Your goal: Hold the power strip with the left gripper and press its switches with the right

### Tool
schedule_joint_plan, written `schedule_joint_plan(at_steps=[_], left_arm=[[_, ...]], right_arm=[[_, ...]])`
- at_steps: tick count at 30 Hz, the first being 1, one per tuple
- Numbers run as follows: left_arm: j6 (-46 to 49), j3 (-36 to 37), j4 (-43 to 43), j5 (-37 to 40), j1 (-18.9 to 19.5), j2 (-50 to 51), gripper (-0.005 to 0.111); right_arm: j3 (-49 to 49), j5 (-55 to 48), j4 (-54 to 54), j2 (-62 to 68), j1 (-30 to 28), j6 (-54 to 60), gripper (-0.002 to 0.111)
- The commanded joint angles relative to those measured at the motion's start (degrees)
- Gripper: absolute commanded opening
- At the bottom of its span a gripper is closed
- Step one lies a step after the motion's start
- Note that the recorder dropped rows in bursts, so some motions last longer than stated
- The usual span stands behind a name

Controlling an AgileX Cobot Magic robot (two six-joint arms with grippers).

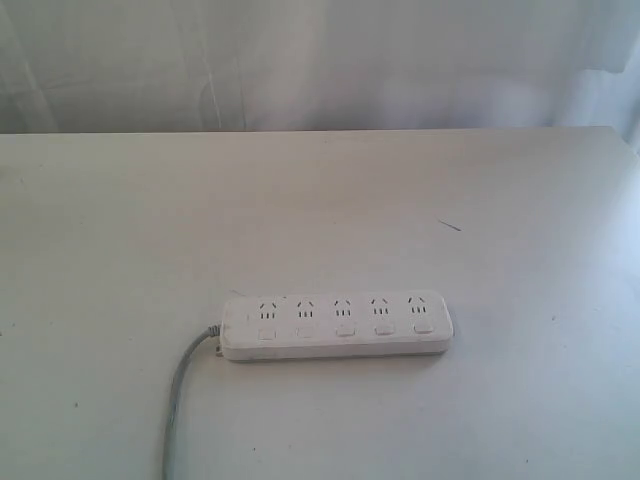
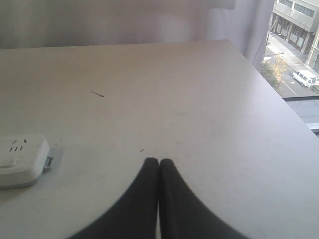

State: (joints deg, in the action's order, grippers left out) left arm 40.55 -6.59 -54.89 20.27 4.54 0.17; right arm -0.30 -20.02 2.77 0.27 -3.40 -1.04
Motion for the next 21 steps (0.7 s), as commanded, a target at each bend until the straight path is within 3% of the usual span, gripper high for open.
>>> schedule_joint_plan(at_steps=[1,5,7,9,11,16,21], left_arm=[[3.05,-8.26,-1.63,7.39,0.00,-0.17,0.000],[2.93,-14.03,-1.63,11.40,0.00,-0.17,0.000],[1.41,-16.94,-1.48,16.14,0.00,-0.17,0.000],[-3.82,-21.00,0.90,26.76,0.00,-0.17,0.000],[-7.91,-23.38,1.83,30.50,0.00,-0.17,0.000],[-14.88,-25.24,-0.10,31.99,0.00,-0.17,0.000],[-15.15,-25.45,-0.96,31.03,0.00,-0.17,0.000]], right_arm=[[0.30,0.39,0.21,-0.27,0.16,-0.19,0.000],[0.30,0.39,0.21,-0.27,0.16,-0.19,0.000],[0.30,0.39,0.21,-0.27,0.16,-0.19,0.000],[0.30,0.39,0.21,-0.27,0.16,-0.19,0.000],[0.30,0.39,0.21,-0.27,0.16,-0.19,0.000],[0.30,0.39,0.21,-0.27,0.16,-0.19,0.000],[0.30,0.39,0.21,-0.27,0.16,-0.19,0.000]])
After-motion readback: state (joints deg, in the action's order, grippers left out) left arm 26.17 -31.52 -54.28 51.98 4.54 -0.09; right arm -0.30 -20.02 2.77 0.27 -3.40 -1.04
